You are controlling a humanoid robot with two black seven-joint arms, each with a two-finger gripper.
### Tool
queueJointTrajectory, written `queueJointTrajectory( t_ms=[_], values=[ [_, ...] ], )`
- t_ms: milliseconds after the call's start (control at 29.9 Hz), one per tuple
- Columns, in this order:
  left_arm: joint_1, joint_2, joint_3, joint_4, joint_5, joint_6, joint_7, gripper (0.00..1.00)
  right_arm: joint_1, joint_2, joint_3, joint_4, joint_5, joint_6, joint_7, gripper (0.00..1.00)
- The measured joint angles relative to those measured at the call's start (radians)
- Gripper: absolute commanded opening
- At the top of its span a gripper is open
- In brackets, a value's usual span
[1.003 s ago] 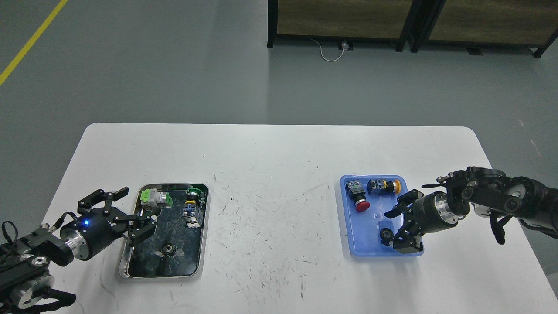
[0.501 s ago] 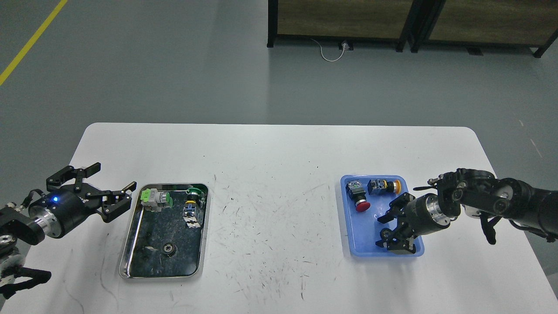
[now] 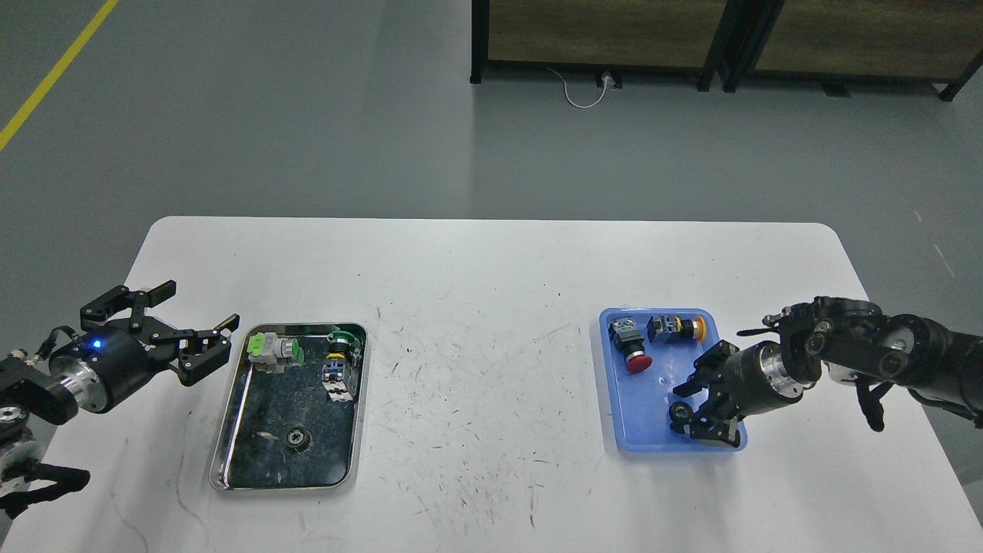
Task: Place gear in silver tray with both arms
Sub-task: 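Grasp a second black gear in the blue tray with the right gripper, then carry the second gear with the right gripper to mid-table, release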
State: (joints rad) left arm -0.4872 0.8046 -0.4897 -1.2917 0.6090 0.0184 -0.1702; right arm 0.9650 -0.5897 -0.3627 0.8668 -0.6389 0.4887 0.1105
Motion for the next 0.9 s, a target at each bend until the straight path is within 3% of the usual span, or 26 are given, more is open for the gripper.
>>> queueJointTrajectory(
  t_ms=[134,334,702,902],
  values=[
    [0.0,0.002,0.0,0.0,0.0,0.0,0.0,0.97,0.0,0.004,0.0,0.0,-0.001,0.0,0.0,0.46],
    [0.001,0.003,0.0,0.0,0.0,0.0,0.0,0.98,0.0,0.001,-0.001,0.0,-0.002,0.0,0.0,0.31],
    [0.001,0.004,0.0,-0.001,0.0,0.004,0.0,0.97,0.016,-0.012,0.02,0.015,-0.004,0.0,0.005,0.26],
    [-0.002,0.007,-0.004,-0.002,0.0,0.009,0.0,0.97,0.118,-0.03,0.051,0.05,-0.004,0.0,0.015,0.27]
  ],
)
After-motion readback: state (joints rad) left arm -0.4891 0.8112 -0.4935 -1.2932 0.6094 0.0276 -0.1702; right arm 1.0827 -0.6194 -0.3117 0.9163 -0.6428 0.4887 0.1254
